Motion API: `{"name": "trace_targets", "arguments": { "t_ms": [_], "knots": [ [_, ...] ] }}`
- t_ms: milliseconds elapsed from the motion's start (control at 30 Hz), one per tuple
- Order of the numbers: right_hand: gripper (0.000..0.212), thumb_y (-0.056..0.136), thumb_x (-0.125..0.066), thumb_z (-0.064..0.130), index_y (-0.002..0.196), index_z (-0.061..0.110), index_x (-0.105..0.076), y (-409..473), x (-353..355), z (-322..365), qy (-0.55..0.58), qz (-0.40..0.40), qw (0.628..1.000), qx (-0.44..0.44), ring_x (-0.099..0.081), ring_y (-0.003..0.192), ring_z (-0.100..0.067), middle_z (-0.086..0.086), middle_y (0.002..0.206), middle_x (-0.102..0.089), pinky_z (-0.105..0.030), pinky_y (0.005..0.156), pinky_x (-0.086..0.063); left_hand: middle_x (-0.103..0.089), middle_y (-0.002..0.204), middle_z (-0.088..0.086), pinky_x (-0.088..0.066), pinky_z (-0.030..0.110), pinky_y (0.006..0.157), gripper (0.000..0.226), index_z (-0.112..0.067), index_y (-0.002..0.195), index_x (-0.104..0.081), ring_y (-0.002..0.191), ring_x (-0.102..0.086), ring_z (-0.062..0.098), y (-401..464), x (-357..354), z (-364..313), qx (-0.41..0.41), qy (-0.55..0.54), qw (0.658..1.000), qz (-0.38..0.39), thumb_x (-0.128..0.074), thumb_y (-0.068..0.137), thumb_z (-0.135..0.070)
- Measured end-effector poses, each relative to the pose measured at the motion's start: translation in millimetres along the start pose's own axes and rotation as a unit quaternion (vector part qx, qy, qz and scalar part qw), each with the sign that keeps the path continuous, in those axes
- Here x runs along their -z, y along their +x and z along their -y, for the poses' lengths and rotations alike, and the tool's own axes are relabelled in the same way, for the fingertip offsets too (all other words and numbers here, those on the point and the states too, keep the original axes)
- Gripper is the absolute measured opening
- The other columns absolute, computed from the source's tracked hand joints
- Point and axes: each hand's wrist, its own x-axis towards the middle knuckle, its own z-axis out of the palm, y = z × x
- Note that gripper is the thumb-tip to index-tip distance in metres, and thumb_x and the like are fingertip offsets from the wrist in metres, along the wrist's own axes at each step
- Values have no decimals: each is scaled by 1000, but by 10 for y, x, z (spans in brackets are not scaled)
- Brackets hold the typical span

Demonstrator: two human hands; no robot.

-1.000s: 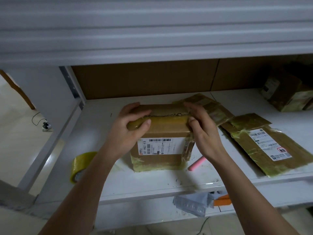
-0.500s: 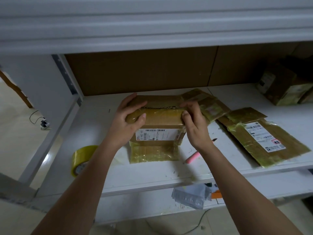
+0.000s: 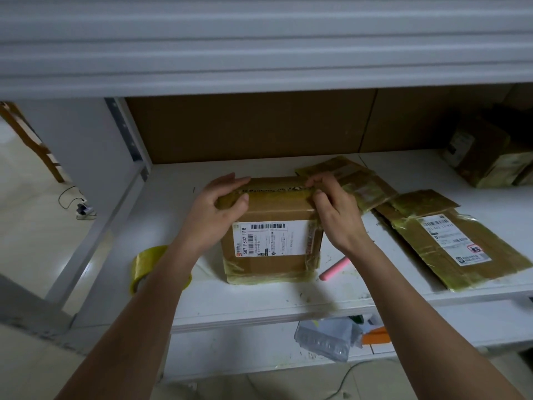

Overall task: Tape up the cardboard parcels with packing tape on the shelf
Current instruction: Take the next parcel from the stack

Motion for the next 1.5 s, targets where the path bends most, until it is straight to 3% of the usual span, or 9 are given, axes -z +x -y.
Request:
{"name": "trace_targets", "arguments": {
  "t_ms": [267,400,567,667,867,967,1267,1400,1500],
  "knots": [
    [37,95,-38,21,112,27,-70,17,-14,-49,12,-20,1000,5,-53,70,1,19,87,-63,-11,57,-34,-49,135,-19,-41,45,109,17,-43,106,-71,129,-44,8,23,-17,103,-10,-24,1000,-8,-60,93,-41],
    [39,93,-36,23,106,23,-73,83,-39,-94,-3,16,1000,-5,-56,84,5,12,98,-65,-9,63,-39,-51,121,-15,-41,33,106,18,-33,108,-69,117,-50,8,75,-41,128,15,35,999,21,-54,98,-35],
    [42,91,-31,27,100,21,-72,55,-100,-175,0,18,1000,7,-58,79,1,18,88,-63,-11,60,-39,-55,120,-8,-41,20,97,20,-28,106,-70,111,-51,6,6,-100,209,11,38,999,6,-52,99,-27],
    [42,93,-32,25,105,19,-72,7,-100,-203,-3,9,1000,22,-57,75,-3,19,86,-62,-13,56,-37,-56,121,-10,-45,26,98,21,-28,108,-70,113,-51,2,-33,-102,236,-2,21,1000,1,-52,99,-27],
    [35,94,-39,16,109,11,-71,-294,-77,-208,32,-18,998,49,-57,79,8,12,95,-65,-3,59,-38,-49,132,-14,-37,9,93,18,-40,108,-65,117,-37,-21,-255,-144,340,-64,35,997,-9,-55,93,-38],
    [36,94,-41,24,110,10,-70,-543,-109,-267,64,-19,996,65,-58,77,10,10,96,-66,-1,56,-38,-43,137,-24,-47,24,94,28,-47,110,-61,127,-36,-12,-442,-211,431,-77,6,997,-17,-49,86,-50],
    [40,91,-35,33,107,18,-68,-527,-158,-301,66,-18,997,40,-60,73,-5,5,90,-66,-11,51,-40,-43,139,-20,-52,37,97,26,-50,107,-61,127,-35,-13,-427,-272,443,-65,-10,997,-25,-48,84,-51],
    [42,88,-31,33,100,19,-68,-403,-165,-300,19,-10,999,30,-56,67,-16,-1,83,-67,-26,51,-41,-41,135,-21,-42,22,98,22,-49,102,-60,119,-32,-22,-370,-295,429,-38,5,999,-16,-48,86,-40],
    [42,91,-29,33,107,22,-67,-313,-100,-351,16,8,998,52,-55,75,-13,3,90,-65,-24,60,-41,-39,136,-20,-35,13,93,23,-44,106,-59,117,-30,-26,-369,-339,398,-41,21,999,-24,-44,89,-43]
  ]
}}
